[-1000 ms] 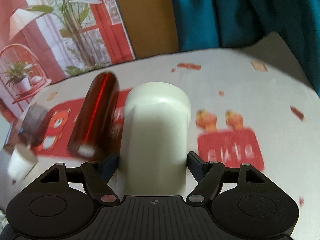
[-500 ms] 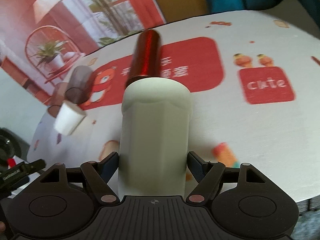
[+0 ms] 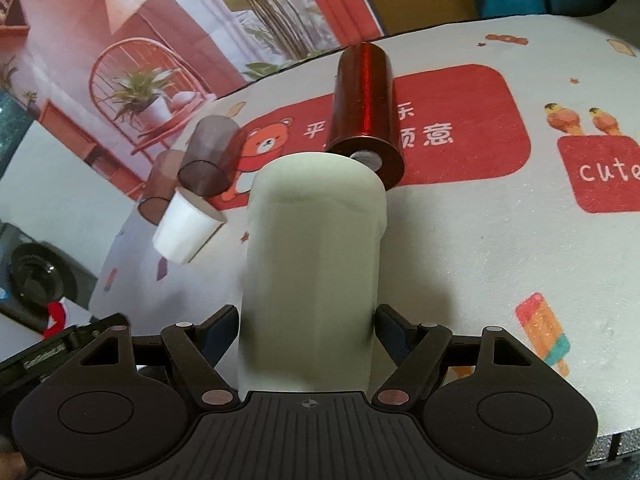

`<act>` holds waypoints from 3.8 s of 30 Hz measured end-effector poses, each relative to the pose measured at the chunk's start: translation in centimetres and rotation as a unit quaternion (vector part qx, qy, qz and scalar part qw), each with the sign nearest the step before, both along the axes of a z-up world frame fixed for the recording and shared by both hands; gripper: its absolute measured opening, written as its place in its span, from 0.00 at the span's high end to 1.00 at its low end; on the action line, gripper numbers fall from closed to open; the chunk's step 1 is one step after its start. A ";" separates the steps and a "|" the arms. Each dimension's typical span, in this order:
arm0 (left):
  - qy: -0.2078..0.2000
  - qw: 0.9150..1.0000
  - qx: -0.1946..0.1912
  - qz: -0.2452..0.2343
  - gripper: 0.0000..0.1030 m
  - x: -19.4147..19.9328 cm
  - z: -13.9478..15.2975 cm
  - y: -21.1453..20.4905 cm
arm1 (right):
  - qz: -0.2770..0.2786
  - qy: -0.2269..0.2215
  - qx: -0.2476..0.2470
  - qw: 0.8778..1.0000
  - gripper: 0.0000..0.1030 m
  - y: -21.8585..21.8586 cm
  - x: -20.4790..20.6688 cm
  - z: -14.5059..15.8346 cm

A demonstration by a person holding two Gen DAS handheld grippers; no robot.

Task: Flip cup upright
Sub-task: 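Lift the white tumbler with the right gripper and rotate it open end up, then lower the upright white tumbler onto the mat with the right gripper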

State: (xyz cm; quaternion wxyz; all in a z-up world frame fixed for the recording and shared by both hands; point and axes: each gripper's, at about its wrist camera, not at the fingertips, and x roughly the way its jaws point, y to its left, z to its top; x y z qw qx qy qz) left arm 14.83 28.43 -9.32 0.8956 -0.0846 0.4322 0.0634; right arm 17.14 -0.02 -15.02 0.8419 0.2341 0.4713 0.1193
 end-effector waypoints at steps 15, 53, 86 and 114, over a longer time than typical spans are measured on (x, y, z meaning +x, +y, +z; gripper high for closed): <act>0.014 0.982 -0.106 -0.156 0.11 5.2 1.4 -6.3 | 0.031 -0.041 -0.024 0.998 0.28 -1.8 -0.1 1.4; 0.088 0.950 -0.187 -0.234 0.19 10.0 -2.3 -10.4 | 0.141 -0.081 -0.059 0.985 0.28 2.8 2.3 2.2; -0.034 0.962 -0.134 -0.234 0.18 8.0 2.1 -6.1 | 0.264 -0.207 -0.181 0.924 0.37 9.0 2.8 7.8; -0.074 0.956 -0.135 -0.248 0.06 4.6 3.6 -4.6 | 0.238 -0.182 -0.172 0.938 0.25 7.6 1.5 6.2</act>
